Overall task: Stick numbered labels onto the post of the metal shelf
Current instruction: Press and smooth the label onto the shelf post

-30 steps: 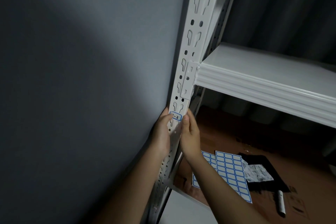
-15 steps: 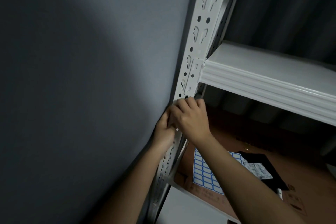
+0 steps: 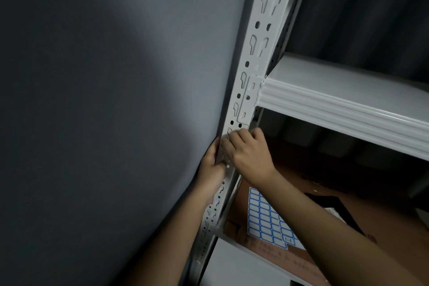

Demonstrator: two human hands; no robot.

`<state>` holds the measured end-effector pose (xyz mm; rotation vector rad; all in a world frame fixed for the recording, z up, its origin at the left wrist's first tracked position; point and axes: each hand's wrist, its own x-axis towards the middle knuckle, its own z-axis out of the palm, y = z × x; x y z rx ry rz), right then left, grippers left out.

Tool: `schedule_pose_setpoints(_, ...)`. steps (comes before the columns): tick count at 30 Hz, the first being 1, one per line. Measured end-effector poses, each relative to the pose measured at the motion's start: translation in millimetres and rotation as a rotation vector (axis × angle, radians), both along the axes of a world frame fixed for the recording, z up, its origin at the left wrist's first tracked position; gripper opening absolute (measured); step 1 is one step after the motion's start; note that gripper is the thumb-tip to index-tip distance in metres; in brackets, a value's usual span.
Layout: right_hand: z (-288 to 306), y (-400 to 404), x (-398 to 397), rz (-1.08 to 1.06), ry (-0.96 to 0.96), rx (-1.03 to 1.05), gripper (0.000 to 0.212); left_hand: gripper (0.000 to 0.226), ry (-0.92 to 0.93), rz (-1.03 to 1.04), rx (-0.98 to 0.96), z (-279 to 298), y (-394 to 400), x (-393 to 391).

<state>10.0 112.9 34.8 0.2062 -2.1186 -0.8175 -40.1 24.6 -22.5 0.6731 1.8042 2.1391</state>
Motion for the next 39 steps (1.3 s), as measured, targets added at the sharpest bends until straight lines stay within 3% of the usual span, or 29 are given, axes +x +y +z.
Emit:
schedule_pose_setpoints(5, -2, 3, -1, -0.004, -0.07, -0.049, 0.022, 0.054, -0.042, -0.03, 0.017, 1, -2, 0)
schedule_pose_setpoints(11, 0, 5, 0, 0.056, -0.066, -0.043, 0.023, 0.041, -0.084, -0.029, 0.075, 3, 3, 1)
schedule_pose_setpoints(16, 0, 8, 0, 0.078, -0.052, -0.059, 0.022, 0.051, -0.087, -0.023, 0.069, 0, 2, 0)
schedule_pose_setpoints(29, -1, 0, -1, -0.018, -0.073, -0.036, 0.023, 0.027, -0.066, -0.016, 0.056, 16, -3, 13)
schedule_pose_setpoints(31, -4, 8, 5, 0.055, -0.138, -0.164, 0.016, 0.039, -0.124, -0.043, 0.095, 13, -2, 9)
schedule_pose_setpoints(33, -10, 13, 17, 0.147, -0.155, -0.499, 0.011, 0.053, -0.171, -0.053, 0.096, 11, -4, 7)
schedule_pose_setpoints(37, -27, 8, 32, 0.305, 0.082, -1.337, 0.008, 0.038, -0.234, -0.077, 0.095, 11, -2, 6)
schedule_pose_setpoints(39, -32, 4, 28, 0.381, 0.164, -1.622, 0.018, 0.034, -0.158, 0.028, 0.044, 12, -1, 9)
